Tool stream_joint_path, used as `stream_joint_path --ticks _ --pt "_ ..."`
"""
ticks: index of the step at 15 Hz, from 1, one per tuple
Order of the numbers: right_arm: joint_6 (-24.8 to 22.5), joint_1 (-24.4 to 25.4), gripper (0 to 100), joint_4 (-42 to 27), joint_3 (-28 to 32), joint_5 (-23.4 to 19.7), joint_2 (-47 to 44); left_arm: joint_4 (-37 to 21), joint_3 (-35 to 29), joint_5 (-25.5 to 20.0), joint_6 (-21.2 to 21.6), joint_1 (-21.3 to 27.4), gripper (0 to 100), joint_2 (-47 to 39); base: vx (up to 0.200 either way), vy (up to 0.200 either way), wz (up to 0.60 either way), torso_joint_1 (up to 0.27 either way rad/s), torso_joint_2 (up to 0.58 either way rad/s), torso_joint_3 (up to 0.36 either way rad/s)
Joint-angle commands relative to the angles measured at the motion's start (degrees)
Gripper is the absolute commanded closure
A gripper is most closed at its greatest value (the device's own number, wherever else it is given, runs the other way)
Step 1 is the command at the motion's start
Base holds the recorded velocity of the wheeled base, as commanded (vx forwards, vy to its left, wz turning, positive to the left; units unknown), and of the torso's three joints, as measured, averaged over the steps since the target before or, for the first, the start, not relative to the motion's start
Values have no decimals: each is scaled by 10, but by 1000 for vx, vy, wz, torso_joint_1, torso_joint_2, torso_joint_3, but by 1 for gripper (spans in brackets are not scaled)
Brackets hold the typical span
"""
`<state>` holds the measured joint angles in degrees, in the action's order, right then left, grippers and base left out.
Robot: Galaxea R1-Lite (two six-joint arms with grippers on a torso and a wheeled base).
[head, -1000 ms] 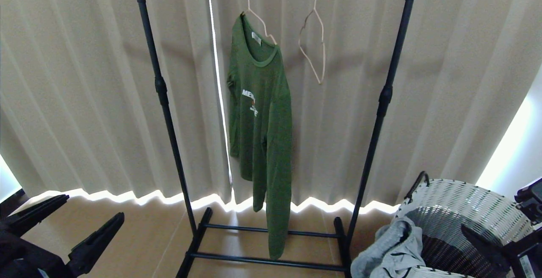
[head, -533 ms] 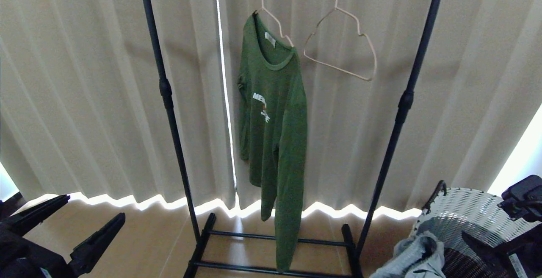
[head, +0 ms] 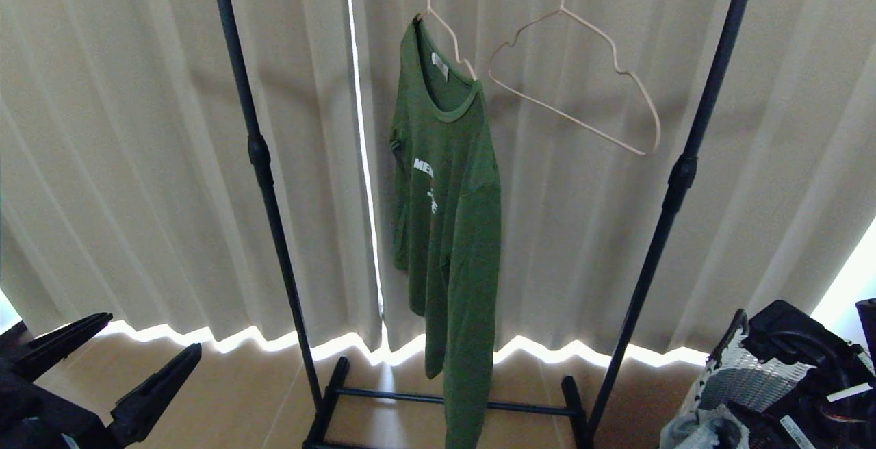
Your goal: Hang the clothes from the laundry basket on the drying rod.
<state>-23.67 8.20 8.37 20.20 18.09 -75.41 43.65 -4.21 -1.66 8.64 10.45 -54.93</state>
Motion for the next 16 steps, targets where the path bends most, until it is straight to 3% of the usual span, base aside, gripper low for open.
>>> stream_joint_path --ticks 1,3,8,13,16 --pt "-52 -50 0 0 7 -5 -50 1 0 0 0 0 0 0 0 0 0 0 0 0" --pt "-88 -66 0 0 17 -51 -87 1 1 0 1 0 0 1 0 0 0 0 0 0" --pt "-91 -64 0 16 21 -82 -162 1 2 0 1 0 0 1 0 0 0 0 0 0" --pt "-104 -71 0 30 28 -77 -227 1 3 0 0 0 0 -1 0 0 0 0 0 0" --pt "-107 -94 0 98 34 -57 -293 0 3 0 0 0 0 1 0 0 0 0 0 0"
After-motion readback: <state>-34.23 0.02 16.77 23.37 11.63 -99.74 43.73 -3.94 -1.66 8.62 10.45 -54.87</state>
